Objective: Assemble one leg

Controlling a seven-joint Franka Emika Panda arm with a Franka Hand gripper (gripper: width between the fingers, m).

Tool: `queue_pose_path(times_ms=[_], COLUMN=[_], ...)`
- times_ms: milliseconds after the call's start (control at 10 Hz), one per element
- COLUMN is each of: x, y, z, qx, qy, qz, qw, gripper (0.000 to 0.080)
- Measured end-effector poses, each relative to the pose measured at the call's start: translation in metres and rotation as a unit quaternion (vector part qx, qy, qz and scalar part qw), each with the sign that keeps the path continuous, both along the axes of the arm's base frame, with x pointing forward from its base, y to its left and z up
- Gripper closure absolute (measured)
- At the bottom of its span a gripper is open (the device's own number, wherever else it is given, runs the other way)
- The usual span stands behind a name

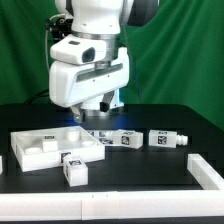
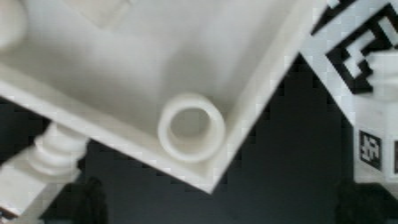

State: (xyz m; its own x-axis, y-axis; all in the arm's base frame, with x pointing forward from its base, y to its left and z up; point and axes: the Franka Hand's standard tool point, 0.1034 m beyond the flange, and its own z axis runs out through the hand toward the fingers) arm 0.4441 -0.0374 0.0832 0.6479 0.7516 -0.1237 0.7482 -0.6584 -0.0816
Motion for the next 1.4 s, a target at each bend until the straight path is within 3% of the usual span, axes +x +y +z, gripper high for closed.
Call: queue_pose_path(times_ms=[200,500,600,700,1100,1400], x=[-0.001,-0.008,-0.015,-0.019,-0.019,-0.022], y=[-0.006,-0.087,-0.109,-0.122,-0.122,-0.147], z=[-0.001,0.0,-0.006,-0.013,-0.015,-0.037], qx=[0.0,-0.005,-0.003,-0.001,-0.002,-0.012], qy=[0.001,-0.005,-0.003,0.011,0.012,0.014], qz=[-0.001,-0.028,-0.027,-0.035,-0.037,-0.115], qw=[1.0,1.0,1.0,0.999,0.999,0.993], gripper=[0.0151,0.0151,0.0151,0.0151,0.0151,0.0151])
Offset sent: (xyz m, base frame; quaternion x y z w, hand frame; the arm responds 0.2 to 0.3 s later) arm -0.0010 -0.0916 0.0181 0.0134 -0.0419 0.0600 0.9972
